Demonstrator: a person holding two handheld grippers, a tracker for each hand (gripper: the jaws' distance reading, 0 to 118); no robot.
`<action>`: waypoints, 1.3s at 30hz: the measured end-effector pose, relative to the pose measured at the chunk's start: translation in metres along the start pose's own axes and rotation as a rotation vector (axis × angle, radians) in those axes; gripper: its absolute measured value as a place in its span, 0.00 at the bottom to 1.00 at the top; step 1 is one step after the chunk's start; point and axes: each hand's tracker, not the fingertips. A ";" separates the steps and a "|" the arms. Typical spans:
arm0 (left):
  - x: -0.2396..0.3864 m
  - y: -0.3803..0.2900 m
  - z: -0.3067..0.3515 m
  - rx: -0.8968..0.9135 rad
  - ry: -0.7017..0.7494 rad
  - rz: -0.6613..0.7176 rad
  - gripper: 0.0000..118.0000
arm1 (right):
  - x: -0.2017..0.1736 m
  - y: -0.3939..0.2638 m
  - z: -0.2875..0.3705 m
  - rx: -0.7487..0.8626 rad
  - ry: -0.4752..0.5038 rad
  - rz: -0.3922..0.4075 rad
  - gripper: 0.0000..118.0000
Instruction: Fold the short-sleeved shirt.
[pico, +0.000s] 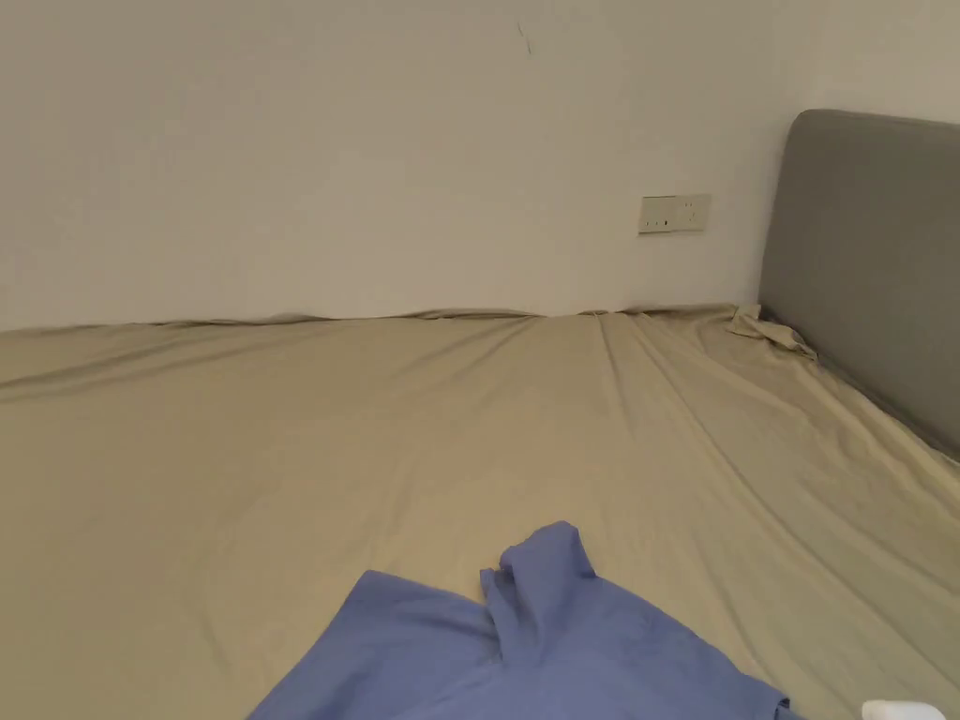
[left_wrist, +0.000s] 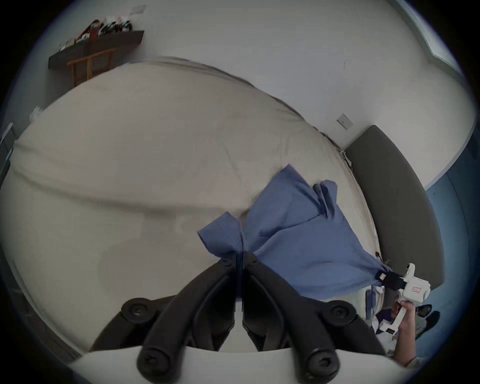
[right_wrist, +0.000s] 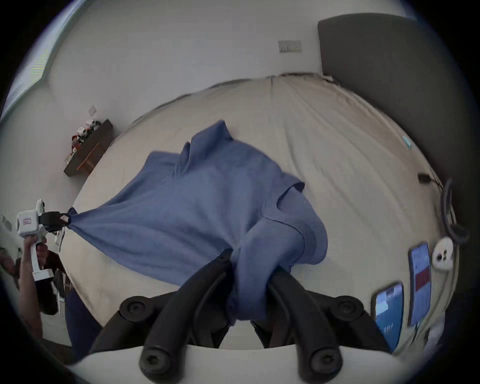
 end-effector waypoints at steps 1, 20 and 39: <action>-0.004 -0.005 0.004 -0.012 -0.004 0.009 0.00 | 0.001 -0.008 0.004 -0.027 0.000 0.003 0.09; -0.040 -0.059 -0.059 -0.238 0.259 -0.138 0.21 | 0.010 -0.059 -0.048 -0.316 -0.127 0.085 0.31; 0.045 -0.147 0.008 0.075 0.103 -0.076 0.02 | -0.113 -0.033 0.077 0.362 -0.028 0.166 0.03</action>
